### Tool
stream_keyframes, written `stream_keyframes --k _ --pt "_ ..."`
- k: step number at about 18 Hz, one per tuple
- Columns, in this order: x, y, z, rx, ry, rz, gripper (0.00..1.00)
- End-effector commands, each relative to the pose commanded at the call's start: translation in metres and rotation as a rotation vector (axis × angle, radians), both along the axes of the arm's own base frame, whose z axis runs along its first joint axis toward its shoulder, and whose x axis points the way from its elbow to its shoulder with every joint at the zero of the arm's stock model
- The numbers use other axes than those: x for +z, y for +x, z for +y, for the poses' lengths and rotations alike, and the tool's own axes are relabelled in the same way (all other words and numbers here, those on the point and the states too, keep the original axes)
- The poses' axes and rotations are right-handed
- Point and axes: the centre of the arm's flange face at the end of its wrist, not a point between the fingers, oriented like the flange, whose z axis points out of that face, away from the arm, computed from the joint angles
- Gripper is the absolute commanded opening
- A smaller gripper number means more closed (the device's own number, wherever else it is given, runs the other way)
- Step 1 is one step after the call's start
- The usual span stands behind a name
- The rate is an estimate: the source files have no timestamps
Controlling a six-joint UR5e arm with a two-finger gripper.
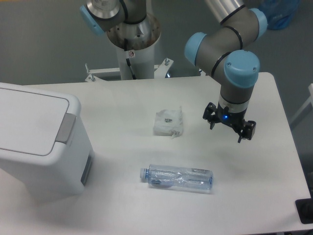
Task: Open the trash can
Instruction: 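Move the gripper from beside the tissue packet toward the trash can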
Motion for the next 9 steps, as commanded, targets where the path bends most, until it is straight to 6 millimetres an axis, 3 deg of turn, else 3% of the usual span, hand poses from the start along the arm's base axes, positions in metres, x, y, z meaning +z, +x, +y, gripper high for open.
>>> stream_keyframes --k 9 --pt "-0.0044 0.0015 -0.0016 0.002 0.005 -0.014 1.0"
